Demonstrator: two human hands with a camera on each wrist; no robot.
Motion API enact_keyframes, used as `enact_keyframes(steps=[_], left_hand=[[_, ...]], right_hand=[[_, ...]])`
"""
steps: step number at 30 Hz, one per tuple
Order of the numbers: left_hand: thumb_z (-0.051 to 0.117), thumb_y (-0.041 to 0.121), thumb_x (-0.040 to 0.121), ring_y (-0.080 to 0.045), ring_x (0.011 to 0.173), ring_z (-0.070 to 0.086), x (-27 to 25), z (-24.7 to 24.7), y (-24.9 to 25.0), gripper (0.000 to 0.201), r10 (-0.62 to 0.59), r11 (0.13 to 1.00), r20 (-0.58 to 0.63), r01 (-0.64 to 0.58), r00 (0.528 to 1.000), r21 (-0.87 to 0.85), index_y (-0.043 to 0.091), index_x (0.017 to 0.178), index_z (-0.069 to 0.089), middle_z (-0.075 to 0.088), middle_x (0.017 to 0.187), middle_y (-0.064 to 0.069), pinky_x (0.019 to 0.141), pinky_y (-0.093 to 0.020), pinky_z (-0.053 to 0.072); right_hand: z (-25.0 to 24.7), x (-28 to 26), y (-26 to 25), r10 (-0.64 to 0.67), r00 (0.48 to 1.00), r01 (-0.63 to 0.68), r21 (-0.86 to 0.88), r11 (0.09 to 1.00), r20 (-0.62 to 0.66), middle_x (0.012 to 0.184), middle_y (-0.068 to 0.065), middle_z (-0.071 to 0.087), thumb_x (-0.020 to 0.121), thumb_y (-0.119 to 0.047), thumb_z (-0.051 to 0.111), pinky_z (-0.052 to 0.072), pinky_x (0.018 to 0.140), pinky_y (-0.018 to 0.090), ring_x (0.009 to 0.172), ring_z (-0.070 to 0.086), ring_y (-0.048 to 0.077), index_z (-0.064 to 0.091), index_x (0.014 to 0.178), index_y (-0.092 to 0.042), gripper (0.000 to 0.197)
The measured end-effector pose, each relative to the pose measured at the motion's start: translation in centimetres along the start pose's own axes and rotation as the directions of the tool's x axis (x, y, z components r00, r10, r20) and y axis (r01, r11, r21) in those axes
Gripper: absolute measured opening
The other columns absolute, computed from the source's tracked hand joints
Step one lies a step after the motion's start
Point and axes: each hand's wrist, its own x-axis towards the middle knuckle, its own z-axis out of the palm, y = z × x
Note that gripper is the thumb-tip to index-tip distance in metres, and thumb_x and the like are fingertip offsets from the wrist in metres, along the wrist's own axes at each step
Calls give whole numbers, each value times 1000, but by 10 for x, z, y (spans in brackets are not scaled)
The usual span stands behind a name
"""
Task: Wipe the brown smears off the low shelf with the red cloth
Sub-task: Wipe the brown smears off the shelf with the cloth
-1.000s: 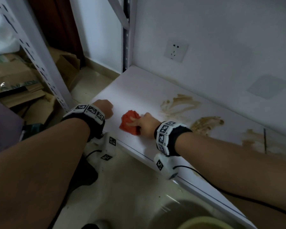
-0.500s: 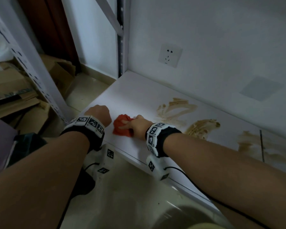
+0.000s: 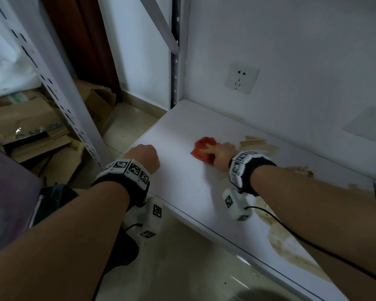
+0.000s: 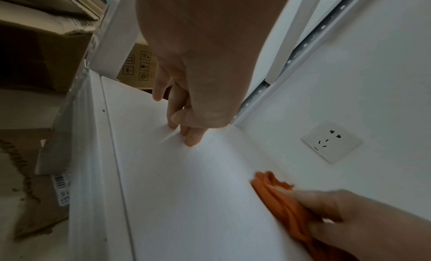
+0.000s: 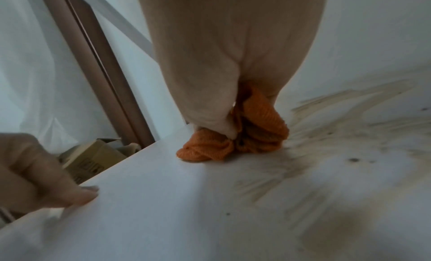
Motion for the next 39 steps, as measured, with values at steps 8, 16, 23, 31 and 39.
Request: enact_keyframes(steps=[8,16,23,31,39], left_hand=[[46,17,92,-26,83,58,-2,-6,7,23,-7,1000,12,7,1000,-11,4,100,63,67,106,-13,72,-26,43],[48,24,94,-22,75,53,-8,-4,2,24,-10,1000,-2,10,1000,-26,6,96,64,67,101,-10,69,-27,42],[48,18,92,-22,76,52,-9,-10,7,21,-15,999,-12,14,1000,-45,5,97,64,66,103,-11,70,-26,41],[48,18,93,-24,94,63,-12,-7,11,20,3,999,-4,-3,1000,-33,6,101,63,66,106,-10,74,-26,45],[49,18,92,-23,75,51,-8,-3,7,19,-23,999,-12,23,1000,-47,5,93,63,66,101,-12,70,-26,42]], right_hand=[[22,-22,-45,-6,995,-7,131,991,99,143,14,34,97,-35,45,33,110,42,130,38,36,41,140,-36,44],[7,5,-35,61,995,-67,92,993,75,153,7,29,95,-35,53,25,114,30,139,32,29,40,144,-24,52],[9,-21,-18,100,995,-101,-43,994,-29,136,13,50,88,-20,63,41,106,32,119,51,27,52,124,-19,38],[16,-15,-70,-34,995,23,116,993,94,138,9,36,91,-47,52,34,106,33,124,44,31,44,140,-29,52],[5,-9,-9,91,996,-91,87,992,0,152,5,31,99,-25,41,25,113,37,139,30,29,38,143,-33,45]])
